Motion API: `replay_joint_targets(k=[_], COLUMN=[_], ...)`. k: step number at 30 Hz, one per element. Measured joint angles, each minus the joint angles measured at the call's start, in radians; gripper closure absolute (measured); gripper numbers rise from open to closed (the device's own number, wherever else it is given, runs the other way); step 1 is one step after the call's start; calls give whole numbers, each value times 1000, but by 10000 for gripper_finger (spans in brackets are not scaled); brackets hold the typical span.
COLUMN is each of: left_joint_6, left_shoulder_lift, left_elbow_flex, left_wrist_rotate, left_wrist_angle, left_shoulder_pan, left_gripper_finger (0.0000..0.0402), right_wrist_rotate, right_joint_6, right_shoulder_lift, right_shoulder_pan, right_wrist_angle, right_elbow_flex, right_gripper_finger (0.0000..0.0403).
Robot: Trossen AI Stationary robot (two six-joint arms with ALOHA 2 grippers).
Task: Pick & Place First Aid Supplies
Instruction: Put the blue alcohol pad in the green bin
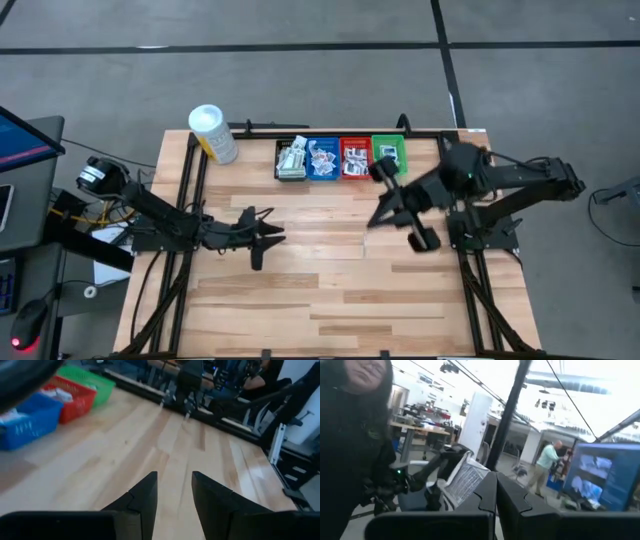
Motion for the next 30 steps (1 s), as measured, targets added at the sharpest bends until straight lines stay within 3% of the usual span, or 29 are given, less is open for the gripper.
replay_joint_targets(k=[12,21,30], left_joint_6=[184,298,394], left_shoulder_lift=[-1,-1,-1], left_elbow_flex=[0,0,0], left_wrist_rotate=[26,58,80], left_wrist_angle=[22,31,123], left_shoulder_pan=[160,354,520], left_gripper_finger=[280,280,280], right_wrist_rotate=[-351,-623,-814], right_joint_6=[85,174,183], right_shoulder_lift=[10,7,6], right_shoulder_pan=[-354,-576,-802], right_wrist_angle=[10,164,144], right_elbow_flex=[-2,-1,-1], right_gripper_finger=[403,403,403])
